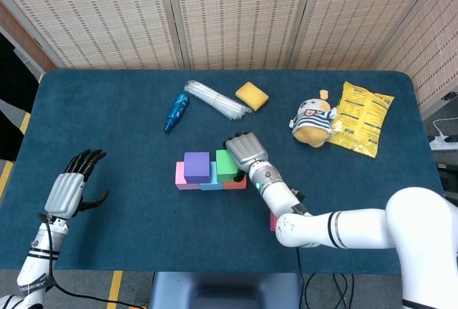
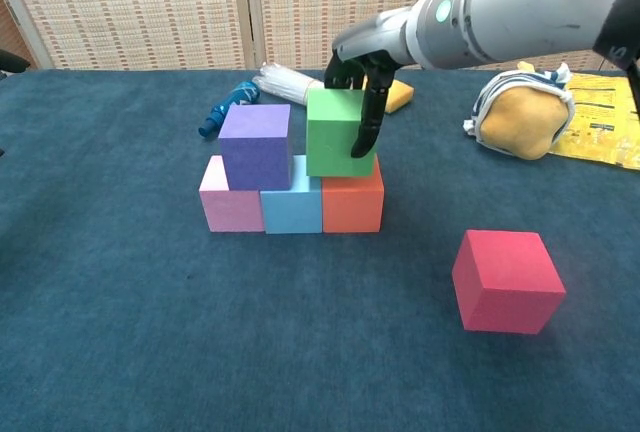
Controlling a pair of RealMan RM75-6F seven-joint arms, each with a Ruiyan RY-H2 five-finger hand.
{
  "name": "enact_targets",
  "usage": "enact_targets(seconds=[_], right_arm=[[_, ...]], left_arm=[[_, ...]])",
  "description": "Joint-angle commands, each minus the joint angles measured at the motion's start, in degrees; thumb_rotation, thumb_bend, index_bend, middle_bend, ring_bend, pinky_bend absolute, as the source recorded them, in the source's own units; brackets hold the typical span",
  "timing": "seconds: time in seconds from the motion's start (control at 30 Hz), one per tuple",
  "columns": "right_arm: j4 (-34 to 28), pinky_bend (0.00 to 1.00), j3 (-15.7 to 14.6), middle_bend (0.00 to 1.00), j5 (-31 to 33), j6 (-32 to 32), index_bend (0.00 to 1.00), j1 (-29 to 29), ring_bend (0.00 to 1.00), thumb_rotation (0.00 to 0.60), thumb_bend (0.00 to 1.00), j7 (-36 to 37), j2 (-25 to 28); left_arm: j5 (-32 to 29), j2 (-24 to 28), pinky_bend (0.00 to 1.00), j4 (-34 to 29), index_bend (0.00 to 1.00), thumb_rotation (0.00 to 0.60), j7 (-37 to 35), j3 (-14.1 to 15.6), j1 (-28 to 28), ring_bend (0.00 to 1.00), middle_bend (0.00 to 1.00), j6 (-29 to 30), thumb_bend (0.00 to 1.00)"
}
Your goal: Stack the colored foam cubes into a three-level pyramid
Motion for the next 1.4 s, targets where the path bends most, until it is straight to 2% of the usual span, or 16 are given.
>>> enact_targets(seconds=[0.03,0.9,1.4], right_arm=[[0.72,0.33,-0.14,0.38,1.08,0.79,0.59,0.83,0.28,0.600,0.24,-1.11,-1.09],[3.62,0.33,1.40,0.38,5.52,4.25,0.57,3.19,0.28,0.600,0.24,-6.76,-6.12],[3.88,0.33,2.77,0.38,6.73,5.75,0.56,2.88,0.28,0.600,0.24,-8.71,-7.10]], left_arm=[[0.35,-0.22,0.10,0.44,0.13,0.600,-0.64,-0.09,0.20,0.00,0.09,0.10,0.33],[1.98,-0.81,0.10,2.68,0.11,0.600,-4.66,-0.31,1.02,0.00,0.07,-0.50,0.33],[2.79,-0.96,0.10,3.60,0.11,0.600,-6.64,-0.40,1.21,0.00,0.07,-0.56,0.33]])
